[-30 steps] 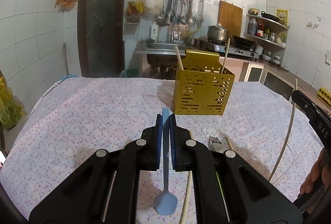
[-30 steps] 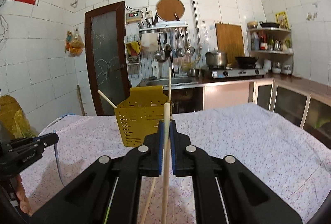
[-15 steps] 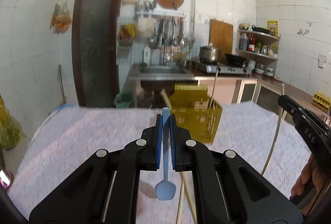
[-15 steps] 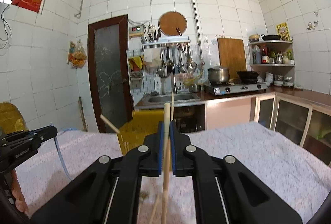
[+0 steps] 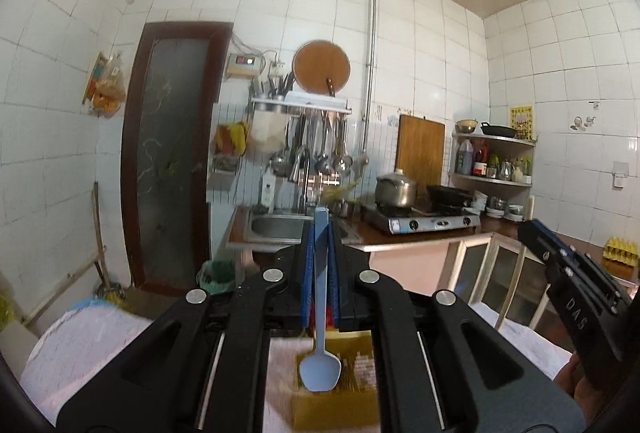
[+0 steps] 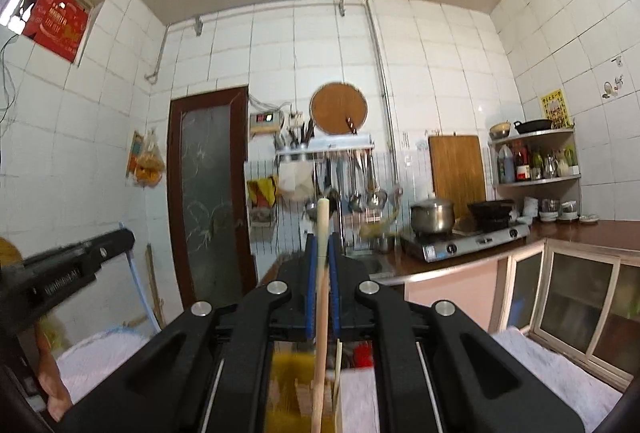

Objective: Organize utensils
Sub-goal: 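Carry the blue spoon and chopstick up over the yellow holder, then lower both items into the yellow holder and open both tools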

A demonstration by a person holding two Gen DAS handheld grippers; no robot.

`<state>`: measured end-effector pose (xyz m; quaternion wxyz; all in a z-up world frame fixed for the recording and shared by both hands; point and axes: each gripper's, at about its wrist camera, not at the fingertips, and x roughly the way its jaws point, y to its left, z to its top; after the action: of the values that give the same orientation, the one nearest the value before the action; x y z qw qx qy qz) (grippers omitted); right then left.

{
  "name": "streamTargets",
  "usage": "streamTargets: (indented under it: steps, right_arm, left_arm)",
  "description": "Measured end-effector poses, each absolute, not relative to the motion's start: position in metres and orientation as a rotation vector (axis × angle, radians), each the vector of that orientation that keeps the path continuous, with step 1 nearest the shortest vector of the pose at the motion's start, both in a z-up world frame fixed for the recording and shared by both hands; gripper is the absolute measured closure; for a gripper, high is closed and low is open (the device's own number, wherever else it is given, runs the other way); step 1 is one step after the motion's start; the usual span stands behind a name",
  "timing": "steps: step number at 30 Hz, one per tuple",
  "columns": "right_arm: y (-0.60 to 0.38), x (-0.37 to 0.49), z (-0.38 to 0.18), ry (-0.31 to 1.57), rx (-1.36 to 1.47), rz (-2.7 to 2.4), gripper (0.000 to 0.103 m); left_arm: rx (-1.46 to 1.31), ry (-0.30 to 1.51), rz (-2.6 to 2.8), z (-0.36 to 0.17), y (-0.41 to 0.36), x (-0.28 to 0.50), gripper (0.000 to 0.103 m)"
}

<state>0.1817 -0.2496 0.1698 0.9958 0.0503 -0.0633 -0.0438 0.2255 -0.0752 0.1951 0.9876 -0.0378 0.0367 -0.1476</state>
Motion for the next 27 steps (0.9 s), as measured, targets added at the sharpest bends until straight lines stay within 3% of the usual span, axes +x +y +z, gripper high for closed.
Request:
streamTargets:
  steps: [6,12,18,19,20,21,22,24,27]
  right_arm:
    - [-0.254,0.240,0.157,-0.129,0.114,-0.076,0.097]
    - [-0.255,0.282,0.104,-0.005,0.092,-0.059,0.097]
    - [-0.261,0.293,0.070,0.144,0.080,-0.084,0.096]
    - [-0.264,0.289,0.071,0.157,0.081,-0.100,0.089]
    - [-0.267,0.284,0.072,0.166,0.091,-0.107,0.076]
    - [-0.270,0.274,0.074,0.164,0.114,-0.114,0.046]
    - [-0.273,0.266,0.077,0.159,0.128,-0.123,0.032]
    - [-0.276,0.247,0.084,0.183,0.132,-0.139,0.032]
    - [-0.277,0.227,0.085,0.267,0.130,-0.161,0.032]
  left_arm:
    - [-0.061,0.119,-0.310,0.163,-0.100,0.287,0.097]
    - [-0.042,0.231,-0.307,0.104,-0.106,0.323,0.097]
    - [-0.012,0.326,-0.305,0.086,-0.103,0.331,0.097]
    - [-0.007,0.334,-0.306,0.087,-0.100,0.326,0.096]
    - [-0.001,0.337,-0.303,0.090,-0.097,0.321,0.094]
    - [0.007,0.340,-0.297,0.094,-0.093,0.315,0.080]
    - [0.010,0.343,-0.286,0.100,-0.087,0.306,0.056]
    - [-0.003,0.332,-0.269,0.110,-0.075,0.290,0.033]
    - [0.001,0.334,-0.249,0.121,-0.059,0.265,0.017]
